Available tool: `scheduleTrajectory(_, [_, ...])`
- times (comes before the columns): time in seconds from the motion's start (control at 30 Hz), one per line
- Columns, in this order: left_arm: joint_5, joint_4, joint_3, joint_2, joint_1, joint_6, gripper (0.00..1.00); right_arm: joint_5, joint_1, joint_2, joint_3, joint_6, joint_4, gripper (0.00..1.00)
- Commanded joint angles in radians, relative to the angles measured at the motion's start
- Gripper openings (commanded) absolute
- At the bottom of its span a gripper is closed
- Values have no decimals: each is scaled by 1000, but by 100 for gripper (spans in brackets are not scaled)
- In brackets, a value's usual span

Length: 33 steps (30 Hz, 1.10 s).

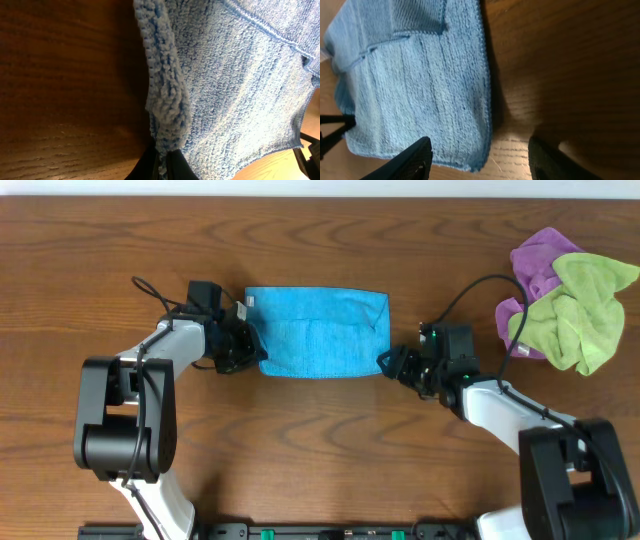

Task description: Fold the cloth

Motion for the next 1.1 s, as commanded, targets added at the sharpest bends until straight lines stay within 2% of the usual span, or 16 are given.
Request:
scheduleTrajectory(0.0, [-18, -8, -15, -21, -4, 24, 6, 11, 20, 40, -10, 47, 15, 62])
scheduleTrajectory(0.27, [-17, -8, -15, -21, -4, 24, 6, 43, 86, 82, -10, 65, 96, 61])
scheduleTrajectory(0.33, [1, -7, -15, -21, -4, 24, 6, 63, 93, 90, -10, 65, 97, 48])
scheduleTrajectory(0.37, [11, -7, -15, -21, -4, 24, 6, 73, 94, 92, -10, 65, 98, 34])
scheduleTrajectory(0.47, [39, -8, -15, -21, -4, 24, 6, 68, 93, 92, -10, 45, 145, 2])
scheduleTrajectory(0.7, [53, -34, -5, -89, -3, 24, 6, -215, 94, 45, 1, 32, 409, 2])
scheduleTrajectory(0.9, [-146, -3, 46, -256, -3, -35, 6, -118, 93, -58, 60, 35, 408, 2])
scheduleTrajectory(1.07, [-184, 41, 116, -281, -3, -91, 6, -45, 92, -59, 188, 8, 352, 2])
